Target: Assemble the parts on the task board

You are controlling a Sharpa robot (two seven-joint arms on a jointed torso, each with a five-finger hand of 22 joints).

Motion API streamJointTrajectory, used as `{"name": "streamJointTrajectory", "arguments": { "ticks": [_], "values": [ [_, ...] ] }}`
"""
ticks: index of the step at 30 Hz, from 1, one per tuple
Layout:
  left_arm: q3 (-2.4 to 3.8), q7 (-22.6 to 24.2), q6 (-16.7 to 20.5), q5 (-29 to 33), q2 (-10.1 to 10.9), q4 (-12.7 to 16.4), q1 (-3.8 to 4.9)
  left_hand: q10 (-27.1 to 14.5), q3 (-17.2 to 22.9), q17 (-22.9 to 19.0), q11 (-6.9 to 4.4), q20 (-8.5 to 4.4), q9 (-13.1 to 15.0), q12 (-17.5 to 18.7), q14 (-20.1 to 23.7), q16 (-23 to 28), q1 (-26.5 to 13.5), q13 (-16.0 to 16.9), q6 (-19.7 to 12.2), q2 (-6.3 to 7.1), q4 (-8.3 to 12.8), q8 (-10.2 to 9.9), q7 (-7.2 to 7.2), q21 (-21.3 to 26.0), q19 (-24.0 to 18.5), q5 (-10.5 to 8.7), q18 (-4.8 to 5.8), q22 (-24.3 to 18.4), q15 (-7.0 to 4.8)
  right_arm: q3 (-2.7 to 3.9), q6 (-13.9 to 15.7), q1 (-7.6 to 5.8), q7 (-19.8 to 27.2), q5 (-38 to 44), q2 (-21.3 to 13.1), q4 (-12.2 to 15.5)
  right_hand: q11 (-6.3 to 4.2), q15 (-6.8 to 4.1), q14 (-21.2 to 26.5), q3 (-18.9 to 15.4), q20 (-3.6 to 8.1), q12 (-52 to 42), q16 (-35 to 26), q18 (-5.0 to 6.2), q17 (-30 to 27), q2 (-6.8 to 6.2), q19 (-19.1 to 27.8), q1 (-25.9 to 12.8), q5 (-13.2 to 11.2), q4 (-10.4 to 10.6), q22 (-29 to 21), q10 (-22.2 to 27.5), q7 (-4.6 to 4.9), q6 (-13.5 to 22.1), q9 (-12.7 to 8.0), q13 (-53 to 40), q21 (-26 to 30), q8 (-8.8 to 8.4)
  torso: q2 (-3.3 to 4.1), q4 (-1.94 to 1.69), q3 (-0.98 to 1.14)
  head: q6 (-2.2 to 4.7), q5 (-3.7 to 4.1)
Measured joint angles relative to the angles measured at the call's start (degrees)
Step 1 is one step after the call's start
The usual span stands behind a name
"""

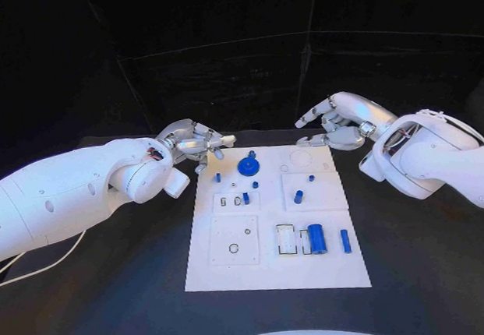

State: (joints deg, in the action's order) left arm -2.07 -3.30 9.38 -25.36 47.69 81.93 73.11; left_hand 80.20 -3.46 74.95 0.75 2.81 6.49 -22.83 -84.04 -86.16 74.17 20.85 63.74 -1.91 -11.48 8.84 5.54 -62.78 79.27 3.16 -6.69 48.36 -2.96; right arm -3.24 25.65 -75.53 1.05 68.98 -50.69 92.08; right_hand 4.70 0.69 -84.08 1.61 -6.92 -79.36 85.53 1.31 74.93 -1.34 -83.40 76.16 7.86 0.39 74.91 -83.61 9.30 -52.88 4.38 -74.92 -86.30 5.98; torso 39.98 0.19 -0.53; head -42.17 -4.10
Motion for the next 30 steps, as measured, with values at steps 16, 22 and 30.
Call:
{"name": "streamJointTrajectory", "arguments": {
  "ticks": [16,22,30],
  "values": [
    [-3.63,-23.76,-12.06,-21.86,-7.45,-2.59,3.17,-2.9,-9.99,-0.01,-1.36,-0.86,11.46,-40.43,-0.01,-3.67,-9.65,39.26,-2.75,-3.26,-4.94,13.76,-2.17,-16.29,1.66,-0.27,2.34,21.64,-1.05,-0.02,-0.96,-0.69,-2.61,-2.79,-1.07,-1.07,-0.32,-0.3,0.13,-4.25,0.18,-0.68,-0.67,0.0,-0.01,-0.22,0.18,-0.85,5.07,3.3,0.0,-0.32,-0.21,-0.2,-0.21,0.0,0.26,0.36,-1.02,0.02,0.58,-0.72,-0.15],
    [-4.79,-26.46,-14.01,-23.89,-9.28,-3.36,3.82,-2.92,-10.46,-0.01,-1.37,-0.86,14.27,-41.64,-0.01,-3.67,-7.61,40.53,-4.55,-4.35,-4.96,16.3,-2.02,-16.68,1.66,-0.28,2.34,22.39,-1.04,-0.03,-1.27,-0.69,-3.79,-2.78,-0.42,-1.52,-0.32,-0.3,0.14,-5.25,0.18,-0.68,-0.67,0.0,-0.01,-0.22,0.18,-0.85,6.99,3.82,0.0,-0.32,-0.21,-0.21,-0.27,0.0,0.26,0.5,-1.0,-0.01,0.52,-0.64,-0.15],
    [-5.28,-28.08,-16.15,-25.11,-11.15,-4.6,4.23,-2.92,-10.77,-0.01,-1.37,-0.86,15.8,-41.97,-0.01,-3.67,-6.79,40.89,-5.42,-4.89,-4.95,17.43,-1.99,-16.93,1.66,-0.27,2.34,22.74,-1.04,-0.04,-1.66,-0.7,-5.04,-2.6,0.34,-2.02,-0.32,-0.3,0.14,-5.46,0.2,-0.68,-0.67,0.0,-0.01,-0.22,0.2,-0.85,7.74,4.03,0.0,-0.32,-0.21,-0.2,-0.27,0.0,0.47,0.5,-0.96,-0.01,0.49,-0.93,-0.16]
  ]
}}
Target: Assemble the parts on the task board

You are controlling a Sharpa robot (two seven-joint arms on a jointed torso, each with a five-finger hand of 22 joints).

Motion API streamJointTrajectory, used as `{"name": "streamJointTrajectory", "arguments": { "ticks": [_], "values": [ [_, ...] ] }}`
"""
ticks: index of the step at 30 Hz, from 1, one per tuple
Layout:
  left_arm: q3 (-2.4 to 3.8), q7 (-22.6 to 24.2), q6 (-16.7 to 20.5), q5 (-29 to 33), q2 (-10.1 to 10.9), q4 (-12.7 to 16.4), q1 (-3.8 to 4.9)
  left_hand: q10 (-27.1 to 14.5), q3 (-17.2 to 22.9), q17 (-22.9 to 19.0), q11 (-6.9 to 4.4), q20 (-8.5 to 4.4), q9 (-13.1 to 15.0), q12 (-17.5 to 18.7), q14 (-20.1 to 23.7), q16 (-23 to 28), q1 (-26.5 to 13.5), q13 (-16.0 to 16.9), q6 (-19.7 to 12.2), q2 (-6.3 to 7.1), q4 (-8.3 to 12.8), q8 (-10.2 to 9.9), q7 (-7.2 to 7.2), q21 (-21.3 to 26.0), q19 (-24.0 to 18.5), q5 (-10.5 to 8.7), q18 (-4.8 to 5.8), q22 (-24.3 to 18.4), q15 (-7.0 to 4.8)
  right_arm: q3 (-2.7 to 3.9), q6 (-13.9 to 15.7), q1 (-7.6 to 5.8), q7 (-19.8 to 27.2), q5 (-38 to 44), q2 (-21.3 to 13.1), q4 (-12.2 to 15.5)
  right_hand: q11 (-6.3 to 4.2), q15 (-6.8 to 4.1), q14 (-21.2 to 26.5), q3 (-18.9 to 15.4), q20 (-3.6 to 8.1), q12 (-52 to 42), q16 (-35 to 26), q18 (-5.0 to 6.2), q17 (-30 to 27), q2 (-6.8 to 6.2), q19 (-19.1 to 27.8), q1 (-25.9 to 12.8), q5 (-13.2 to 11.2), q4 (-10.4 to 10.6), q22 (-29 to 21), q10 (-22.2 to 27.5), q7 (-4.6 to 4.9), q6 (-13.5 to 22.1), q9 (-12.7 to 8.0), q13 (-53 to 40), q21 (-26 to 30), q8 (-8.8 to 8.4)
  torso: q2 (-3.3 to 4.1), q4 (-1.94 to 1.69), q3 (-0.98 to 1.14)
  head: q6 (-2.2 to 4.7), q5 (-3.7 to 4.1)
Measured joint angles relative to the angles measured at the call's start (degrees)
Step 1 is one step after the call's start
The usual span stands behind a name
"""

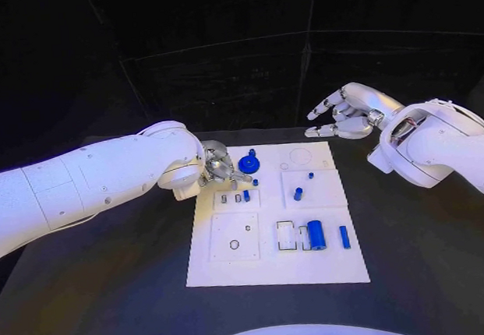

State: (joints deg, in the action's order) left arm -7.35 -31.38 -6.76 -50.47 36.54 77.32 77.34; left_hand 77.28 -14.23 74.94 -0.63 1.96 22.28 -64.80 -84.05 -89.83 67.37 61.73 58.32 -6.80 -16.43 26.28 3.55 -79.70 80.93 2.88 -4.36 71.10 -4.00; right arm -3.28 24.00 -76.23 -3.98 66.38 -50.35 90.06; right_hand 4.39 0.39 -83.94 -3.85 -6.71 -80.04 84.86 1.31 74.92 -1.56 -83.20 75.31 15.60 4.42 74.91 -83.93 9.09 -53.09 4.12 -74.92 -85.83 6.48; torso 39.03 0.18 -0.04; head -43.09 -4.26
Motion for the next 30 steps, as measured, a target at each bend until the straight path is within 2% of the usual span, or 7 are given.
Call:
{"name": "streamJointTrajectory", "arguments": {
  "ticks": [6,10,30],
  "values": [
    [-1.37,-0.7,-1.14,-0.4,-1.45,-0.94,0.43,-0.2,0.0,0.0,-0.2,0.0,0.65,0.0,0.0,0.0,0.52,0.0,-0.4,-0.02,0.0,0.41,0.02,0.0,0.0,0.0,-0.01,0.08,0.0,0.0,-0.27,0.0,-0.86,0.21,0.69,-0.32,0.0,0.0,0.0,-0.53,0.18,0.0,-0.32,0.0,0.0,0.33,0.18,0.33,1.39,0.53,0.0,0.0,0.0,0.0,0.0,0.0,0.24,0.33,0.01,0.0,0.03,-0.16,0.03],
    [-1.75,-1.0,-1.85,-0.54,-2.2,-1.24,0.64,-0.2,0.0,-0.01,-0.2,0.0,0.92,0.0,0.0,0.0,0.51,0.08,-0.7,-0.02,0.0,0.82,-0.28,0.0,0.0,0.0,0.0,0.25,0.01,-0.01,-0.41,0.0,-1.35,0.34,1.0,-0.56,0.0,0.0,0.0,-0.53,0.18,0.0,-0.32,0.0,0.0,0.31,0.18,0.31,1.6,0.53,0.0,0.0,0.0,0.0,0.0,0.0,0.24,0.33,0.01,0.0,0.03,-0.23,-0.08],
    [-1.98,-2.05,-4.87,-0.74,-4.38,-3.37,0.87,-0.2,-0.15,-0.02,-0.2,0.0,1.9,-0.21,0.0,0.0,1.01,0.14,-1.02,-0.05,0.16,1.69,-0.2,-0.21,0.0,0.0,-0.01,0.53,0.01,-0.01,-0.74,0.0,-2.37,0.63,1.62,-0.93,0.0,0.01,0.0,-0.68,0.18,0.0,-0.32,0.0,-0.01,0.31,0.17,0.31,1.6,0.68,0.0,0.0,0.0,0.0,0.01,0.0,0.24,0.33,0.01,0.02,0.01,-0.48,-0.28]
  ]
}}
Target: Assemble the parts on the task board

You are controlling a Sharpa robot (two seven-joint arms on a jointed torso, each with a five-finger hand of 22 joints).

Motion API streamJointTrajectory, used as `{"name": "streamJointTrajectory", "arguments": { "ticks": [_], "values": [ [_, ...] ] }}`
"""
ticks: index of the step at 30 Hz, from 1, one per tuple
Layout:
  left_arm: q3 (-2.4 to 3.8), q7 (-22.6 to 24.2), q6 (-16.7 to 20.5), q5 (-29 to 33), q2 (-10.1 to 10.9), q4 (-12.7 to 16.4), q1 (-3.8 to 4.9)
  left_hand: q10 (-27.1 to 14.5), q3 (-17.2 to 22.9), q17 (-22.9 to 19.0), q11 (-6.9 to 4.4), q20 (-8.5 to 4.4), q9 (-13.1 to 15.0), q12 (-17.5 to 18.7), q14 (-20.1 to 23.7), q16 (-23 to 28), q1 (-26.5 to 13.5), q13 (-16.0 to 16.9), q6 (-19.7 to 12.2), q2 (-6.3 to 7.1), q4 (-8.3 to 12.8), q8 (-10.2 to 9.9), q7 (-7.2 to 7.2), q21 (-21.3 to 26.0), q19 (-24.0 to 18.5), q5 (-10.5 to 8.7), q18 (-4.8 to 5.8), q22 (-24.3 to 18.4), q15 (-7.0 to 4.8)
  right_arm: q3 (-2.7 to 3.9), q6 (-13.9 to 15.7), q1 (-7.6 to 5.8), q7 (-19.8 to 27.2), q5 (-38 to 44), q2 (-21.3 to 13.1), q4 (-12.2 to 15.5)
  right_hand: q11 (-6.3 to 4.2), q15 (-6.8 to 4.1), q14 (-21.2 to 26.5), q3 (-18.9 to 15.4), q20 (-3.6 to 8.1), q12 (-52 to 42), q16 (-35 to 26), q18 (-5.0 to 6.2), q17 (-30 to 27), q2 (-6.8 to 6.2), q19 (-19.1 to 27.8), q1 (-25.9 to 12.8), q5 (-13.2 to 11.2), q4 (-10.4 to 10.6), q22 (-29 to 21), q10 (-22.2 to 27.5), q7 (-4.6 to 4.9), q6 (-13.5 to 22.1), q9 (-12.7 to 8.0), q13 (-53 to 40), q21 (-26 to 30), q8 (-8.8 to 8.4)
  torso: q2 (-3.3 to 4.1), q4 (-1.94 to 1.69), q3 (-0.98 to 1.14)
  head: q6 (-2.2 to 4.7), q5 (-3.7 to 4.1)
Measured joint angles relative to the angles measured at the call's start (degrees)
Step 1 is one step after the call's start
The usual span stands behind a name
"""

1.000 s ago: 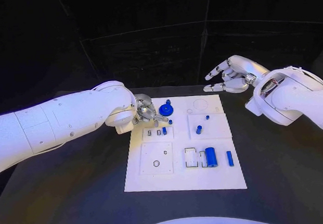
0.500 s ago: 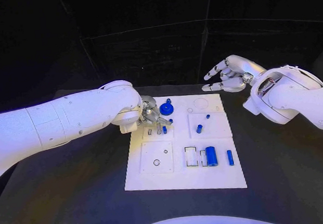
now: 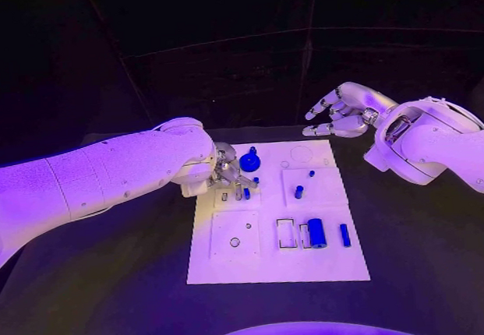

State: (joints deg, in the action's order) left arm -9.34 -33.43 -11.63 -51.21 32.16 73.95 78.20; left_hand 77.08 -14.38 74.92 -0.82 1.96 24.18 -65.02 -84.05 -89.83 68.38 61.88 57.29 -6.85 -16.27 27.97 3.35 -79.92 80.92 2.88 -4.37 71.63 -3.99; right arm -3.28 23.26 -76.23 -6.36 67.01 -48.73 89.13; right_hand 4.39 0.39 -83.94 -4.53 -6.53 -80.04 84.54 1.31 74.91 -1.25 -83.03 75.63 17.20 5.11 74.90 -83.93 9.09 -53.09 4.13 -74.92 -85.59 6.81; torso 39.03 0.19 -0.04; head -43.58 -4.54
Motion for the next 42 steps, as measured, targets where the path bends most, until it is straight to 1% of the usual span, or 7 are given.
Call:
{"name": "streamJointTrajectory", "arguments": {
  "ticks": [8,10,12,18,33,36,42],
  "values": [
    [-0.03,-0.08,-0.66,-0.02,-0.9,-0.96,0.04,0.0,0.0,0.0,0.0,0.0,0.65,0.0,0.0,0.0,1.01,0.13,-0.3,-0.5,0.0,0.53,0.1,0.01,0.0,0.0,0.0,0.23,0.0,0.0,-0.04,0.0,-0.12,0.46,0.29,0.0,0.0,0.0,0.0,0.0,0.2,0.0,0.0,0.0,0.0,0.0,0.2,0.0,0.26,0.0,0.0,0.0,0.0,0.0,0.0,0.0,0.0,0.0,0.04,0.02,-0.03,-0.2,-0.09],
    [-0.11,-0.08,-0.85,-0.03,-1.11,-1.16,0.04,0.0,0.18,0.0,0.0,0.0,0.95,-0.24,0.0,0.0,1.35,0.21,-0.5,-0.16,0.18,0.68,-0.09,-0.21,0.0,0.0,0.0,0.36,0.0,0.0,-0.07,0.0,-0.14,0.56,0.36,-0.01,0.0,0.0,0.0,0.0,0.2,0.0,0.0,0.0,0.0,0.0,0.2,0.0,0.26,0.0,0.0,0.0,0.0,0.0,0.0,0.0,0.0,0.0,0.04,0.02,-0.04,-0.24,-0.05],
    [-0.2,-0.08,-1.02,-0.03,-1.24,-1.25,0.05,0.0,0.34,0.0,0.0,0.09,1.26,-0.29,0.0,0.0,1.74,0.36,-0.5,-0.54,0.34,1.13,-0.09,-0.21,0.09,0.0,0.0,0.59,0.0,0.0,-0.08,0.0,-0.15,0.64,0.39,-0.02,0.0,0.0,0.0,0.0,0.2,0.0,0.0,0.0,0.0,0.0,0.2,0.0,0.26,0.0,0.0,0.0,0.0,0.0,0.0,0.0,0.0,0.0,0.04,0.02,-0.04,-0.27,-0.03],
    [-0.46,-0.08,-1.6,-0.04,-1.58,-1.63,0.05,0.0,0.56,-0.01,0.0,0.2,1.67,-0.51,0.0,0.0,2.2,0.49,-0.5,-0.51,0.56,1.38,-0.09,-0.44,0.19,0.0,0.0,0.8,0.0,0.0,-0.16,0.0,-0.19,0.79,0.53,-0.11,0.0,0.0,0.0,-0.22,0.2,0.0,0.0,0.0,0.0,0.0,0.2,0.0,0.26,0.22,0.0,0.0,0.0,0.0,0.0,0.0,0.0,0.0,0.04,0.02,-0.05,-0.45,0.07],
    [-0.6,-0.1,-2.37,-0.05,-2.33,-2.38,0.05,0.0,0.96,-0.01,0.0,0.2,2.35,-0.51,0.0,0.0,3.28,0.54,-0.9,-0.58,0.95,2.0,-0.09,-0.44,0.19,0.0,0.0,0.98,0.01,-0.01,-0.35,0.0,-0.24,0.94,0.91,-0.29,0.0,0.0,0.0,-0.21,0.2,0.0,0.0,0.0,-0.01,0.23,0.2,0.23,0.26,0.22,0.0,0.0,0.0,0.0,0.0,0.0,0.0,0.0,0.01,-0.03,-0.05,-0.71,0.09],
    [-0.61,-0.1,-2.37,-0.06,-2.39,-2.4,0.05,-0.01,1.83,-0.01,0.01,0.2,2.78,-0.51,0.0,0.0,4.66,0.54,-1.33,-0.63,1.82,2.19,-0.27,-0.44,0.19,0.0,0.0,1.07,0.01,-0.01,-0.37,0.0,-0.26,0.96,1.01,-0.36,0.0,0.0,0.0,-0.21,0.2,0.0,0.0,0.0,-0.01,0.23,0.2,0.23,0.26,0.22,0.0,0.0,0.0,0.0,0.0,0.0,0.0,0.0,0.0,-0.04,-0.05,-0.77,0.13],
    [-0.61,-0.1,-2.32,-0.06,-2.45,-2.51,0.05,-0.21,5.06,-0.01,-0.2,0.2,3.69,-0.5,0.0,0.0,9.34,0.35,-2.16,-1.18,5.06,2.46,-0.51,-0.44,0.19,-0.01,0.0,1.07,0.01,-0.01,-0.42,0.0,-0.28,0.98,1.22,-0.46,0.0,0.0,0.0,-0.22,0.2,0.0,0.0,0.0,-0.01,0.22,0.2,0.23,0.26,0.22,0.0,0.0,0.0,0.0,0.0,0.0,0.0,0.0,-0.01,-0.05,-0.04,-0.84,0.16]
  ]
}}
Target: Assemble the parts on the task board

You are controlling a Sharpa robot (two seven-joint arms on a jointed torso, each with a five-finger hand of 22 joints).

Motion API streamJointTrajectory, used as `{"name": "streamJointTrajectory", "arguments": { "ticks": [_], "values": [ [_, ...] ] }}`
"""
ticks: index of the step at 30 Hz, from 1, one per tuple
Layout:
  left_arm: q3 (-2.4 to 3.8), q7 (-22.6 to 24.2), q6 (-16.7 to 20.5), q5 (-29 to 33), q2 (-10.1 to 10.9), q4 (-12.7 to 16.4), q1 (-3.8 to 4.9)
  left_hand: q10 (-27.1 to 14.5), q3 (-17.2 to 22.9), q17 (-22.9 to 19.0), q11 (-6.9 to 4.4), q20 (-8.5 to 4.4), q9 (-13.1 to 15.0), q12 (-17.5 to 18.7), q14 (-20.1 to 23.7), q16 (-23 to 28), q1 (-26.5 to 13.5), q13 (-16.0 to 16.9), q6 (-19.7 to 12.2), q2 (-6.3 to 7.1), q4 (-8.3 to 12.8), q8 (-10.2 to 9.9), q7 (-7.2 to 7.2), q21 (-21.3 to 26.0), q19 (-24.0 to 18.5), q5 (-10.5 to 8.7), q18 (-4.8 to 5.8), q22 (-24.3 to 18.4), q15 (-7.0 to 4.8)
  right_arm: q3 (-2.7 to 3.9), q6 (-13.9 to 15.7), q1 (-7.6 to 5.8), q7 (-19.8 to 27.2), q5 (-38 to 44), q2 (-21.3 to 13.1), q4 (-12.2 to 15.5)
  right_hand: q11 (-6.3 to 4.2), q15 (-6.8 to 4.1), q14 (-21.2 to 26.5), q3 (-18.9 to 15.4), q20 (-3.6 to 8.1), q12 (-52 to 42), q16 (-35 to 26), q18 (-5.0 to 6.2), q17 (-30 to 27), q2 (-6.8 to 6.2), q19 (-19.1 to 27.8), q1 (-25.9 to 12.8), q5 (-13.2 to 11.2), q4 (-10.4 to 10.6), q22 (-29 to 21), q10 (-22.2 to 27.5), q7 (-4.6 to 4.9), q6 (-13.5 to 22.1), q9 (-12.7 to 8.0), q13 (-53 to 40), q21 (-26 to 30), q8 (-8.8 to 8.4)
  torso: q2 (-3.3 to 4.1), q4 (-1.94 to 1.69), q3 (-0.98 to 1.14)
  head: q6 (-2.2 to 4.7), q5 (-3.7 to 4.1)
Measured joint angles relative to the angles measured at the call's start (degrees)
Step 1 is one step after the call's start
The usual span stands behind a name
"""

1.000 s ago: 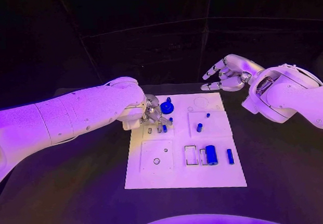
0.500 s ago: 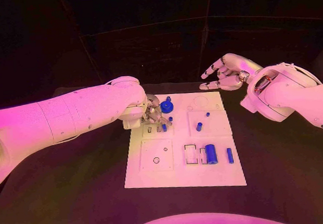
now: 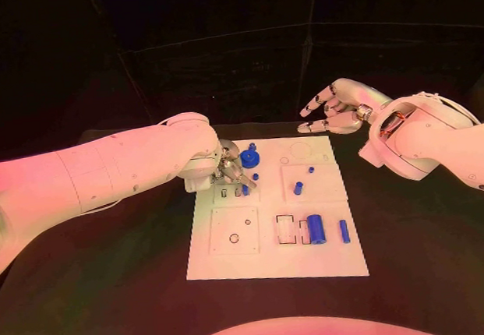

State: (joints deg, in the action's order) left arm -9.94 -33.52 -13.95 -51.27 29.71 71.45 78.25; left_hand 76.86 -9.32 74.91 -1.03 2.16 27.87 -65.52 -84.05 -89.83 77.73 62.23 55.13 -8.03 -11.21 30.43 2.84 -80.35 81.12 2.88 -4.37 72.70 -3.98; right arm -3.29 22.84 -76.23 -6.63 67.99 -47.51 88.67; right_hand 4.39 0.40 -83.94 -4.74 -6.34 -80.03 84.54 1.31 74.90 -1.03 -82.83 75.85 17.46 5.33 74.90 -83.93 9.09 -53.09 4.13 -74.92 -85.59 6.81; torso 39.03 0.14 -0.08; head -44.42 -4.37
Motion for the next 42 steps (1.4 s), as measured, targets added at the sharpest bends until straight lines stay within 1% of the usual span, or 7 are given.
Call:
{"name": "streamJointTrajectory", "arguments": {
  "ticks": [13,17,22,23,28,32,42],
  "values": [
    [0.1,0.12,0.0,0.02,0.12,0.18,0.17,-0.31,4.91,0.0,-0.08,0.0,0.31,0.72,0.21,0.0,3.65,-0.49,-0.98,0.64,3.23,-0.24,0.03,0.0,0.0,-0.04,0.0,0.22,-0.21,0.0,-0.05,0.0,-0.01,0.03,0.37,-0.25,0.0,-0.21,-0.21,-0.19,0.0,0.0,0.0,0.0,0.05,0.0,0.0,0.0,0.0,0.19,0.0,0.0,0.0,0.0,0.0,0.0,0.0,0.29,-0.01,0.0,-0.01,-0.16,0.14],
    [0.11,0.3,0.32,0.12,0.7,0.75,0.18,-0.41,6.34,0.0,0.01,0.0,0.14,1.05,0.06,0.0,4.93,-0.78,-1.1,0.96,2.07,-1.05,0.14,0.0,0.0,0.29,0.0,0.22,-0.36,0.0,-0.06,0.0,-0.01,0.04,0.66,-0.45,0.0,-0.21,-0.21,-0.19,0.0,0.0,0.0,0.0,0.04,0.0,0.0,0.0,0.0,0.19,0.0,0.0,0.0,0.0,0.0,0.0,0.0,0.29,0.0,-0.02,-0.01,-0.21,0.14],
    [0.02,0.8,1.69,0.77,2.26,2.11,0.07,-0.62,9.34,0.0,-0.17,0.0,0.18,1.63,0.06,0.0,6.06,-1.24,-1.46,2.17,-0.93,-1.58,0.27,0.0,0.0,3.32,0.0,0.22,-0.36,-0.01,-0.06,0.01,0.04,0.04,1.06,-0.77,0.0,-0.2,-0.21,-0.19,0.0,0.0,0.0,0.0,0.04,0.0,0.0,0.0,0.0,0.19,0.0,0.0,0.0,0.0,0.0,0.0,0.0,0.29,0.0,-0.03,-0.04,-0.2,0.08],
    [0.0,0.91,2.12,0.96,2.58,2.38,0.04,-0.62,11.61,0.0,-0.17,0.0,0.85,1.9,0.06,0.0,5.02,-1.4,-1.73,3.36,-2.58,-1.53,0.54,0.0,0.0,3.35,0.0,0.29,-0.35,-0.01,-0.06,0.01,0.05,0.04,1.1,-0.83,0.0,-0.2,-0.21,-0.19,0.0,0.0,0.0,0.0,0.04,0.0,0.0,0.0,0.0,0.19,0.0,0.0,0.0,0.0,0.0,0.0,0.0,0.29,0.0,-0.03,-0.04,-0.2,0.08],
    [0.0,1.56,5.24,2.09,4.26,4.27,0.03,-0.74,24.76,0.0,-0.11,0.0,3.03,2.05,0.0,0.0,-0.07,-1.7,-2.02,8.86,-1.89,0.04,0.63,0.0,0.0,3.37,0.0,0.34,-0.41,-0.01,-0.03,0.01,0.14,0.04,1.18,-1.21,0.0,-0.2,-0.21,-0.89,0.0,0.0,0.0,0.0,0.03,0.46,0.0,-0.46,-0.87,0.89,0.0,0.0,-0.15,-0.14,0.0,0.0,0.22,0.29,-0.01,-0.11,-0.04,-0.2,0.14],
    [0.0,2.11,8.08,2.79,5.62,6.13,0.03,-0.38,31.1,0.0,-0.01,0.0,4.37,2.05,0.0,0.0,-3.19,-1.9,-2.14,11.09,-0.69,0.92,0.53,0.36,0.0,3.38,-0.01,0.41,-0.41,-0.01,0.02,0.01,0.23,-0.04,1.18,-1.54,0.0,-0.2,-0.2,-1.14,0.0,0.0,0.0,0.01,0.03,0.46,-0.01,-0.46,-1.66,1.15,0.01,0.0,-0.2,-0.2,0.0,0.0,0.22,0.29,-0.01,-0.13,-0.04,-0.15,0.02],
    [-0.04,3.04,14.08,3.48,8.1,9.54,-0.02,-0.18,34.25,0.0,-0.19,0.0,5.51,2.05,0.0,0.0,-4.64,-1.89,-2.43,12.55,-0.07,1.53,0.42,0.37,0.0,3.37,-0.01,0.78,-0.41,-0.01,0.09,0.01,0.43,-0.21,1.23,-2.1,0.0,-0.2,-0.2,-1.14,0.0,0.0,0.0,0.0,0.03,0.46,0.0,-0.46,-1.66,1.14,0.04,0.0,-0.2,-0.2,0.0,0.0,0.22,0.29,-0.04,-0.16,-0.01,-0.2,-0.13]
  ]
}}
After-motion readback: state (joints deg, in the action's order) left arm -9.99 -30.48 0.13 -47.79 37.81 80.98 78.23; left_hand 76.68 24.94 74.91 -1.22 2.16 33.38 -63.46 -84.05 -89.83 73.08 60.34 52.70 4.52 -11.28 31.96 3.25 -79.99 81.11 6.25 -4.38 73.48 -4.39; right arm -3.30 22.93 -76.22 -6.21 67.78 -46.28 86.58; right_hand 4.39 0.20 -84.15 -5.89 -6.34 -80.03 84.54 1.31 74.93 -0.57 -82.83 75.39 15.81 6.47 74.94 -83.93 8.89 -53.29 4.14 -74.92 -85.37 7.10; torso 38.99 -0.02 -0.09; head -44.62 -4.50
